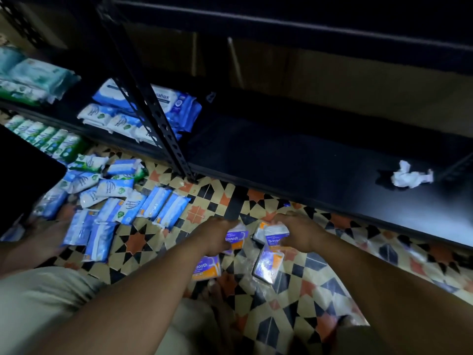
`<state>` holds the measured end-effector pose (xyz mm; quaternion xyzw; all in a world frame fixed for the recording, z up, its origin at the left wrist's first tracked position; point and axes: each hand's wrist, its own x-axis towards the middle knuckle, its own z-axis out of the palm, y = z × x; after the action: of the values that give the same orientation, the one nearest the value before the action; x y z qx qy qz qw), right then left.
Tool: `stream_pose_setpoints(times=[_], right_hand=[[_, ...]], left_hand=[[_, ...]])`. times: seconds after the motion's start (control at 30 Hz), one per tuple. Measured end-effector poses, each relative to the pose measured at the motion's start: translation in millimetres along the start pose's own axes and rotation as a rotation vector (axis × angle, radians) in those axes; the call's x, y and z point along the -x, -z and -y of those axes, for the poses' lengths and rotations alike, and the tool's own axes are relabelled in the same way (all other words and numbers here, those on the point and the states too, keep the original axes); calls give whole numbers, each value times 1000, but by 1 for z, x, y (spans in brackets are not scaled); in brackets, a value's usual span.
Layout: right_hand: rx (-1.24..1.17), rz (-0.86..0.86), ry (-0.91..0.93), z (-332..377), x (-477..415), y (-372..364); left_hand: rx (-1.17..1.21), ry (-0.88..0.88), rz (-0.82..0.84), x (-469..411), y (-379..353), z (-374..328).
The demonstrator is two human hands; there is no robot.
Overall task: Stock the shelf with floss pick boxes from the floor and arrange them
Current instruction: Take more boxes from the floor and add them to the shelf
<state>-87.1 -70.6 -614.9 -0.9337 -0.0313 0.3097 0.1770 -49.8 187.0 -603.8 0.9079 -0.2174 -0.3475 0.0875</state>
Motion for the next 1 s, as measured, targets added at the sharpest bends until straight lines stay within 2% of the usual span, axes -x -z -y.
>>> stream_pose_setpoints(times=[0.13, 0.27, 0.47, 0.67, 0.83, 1.0], right_hand=[[-86, -91, -9, 5, 28, 15], [-168, -222, 22, 19, 64, 43], [-357, -563, 120, 52, 132, 100], [-447, -884, 266, 89, 202, 167], [-337, -1086, 317, 121, 234, 227], [-166, -1156, 284, 144, 236, 284]], left_hand=[[-31, -45, -63, 23, 25, -16], [19, -92, -220, 52, 55, -32], [162, -207, -531, 113, 109, -61], [132, -347, -789, 177, 183, -84], [26, -396, -970, 202, 258, -101], [4, -378, -998, 201, 321, -112]])
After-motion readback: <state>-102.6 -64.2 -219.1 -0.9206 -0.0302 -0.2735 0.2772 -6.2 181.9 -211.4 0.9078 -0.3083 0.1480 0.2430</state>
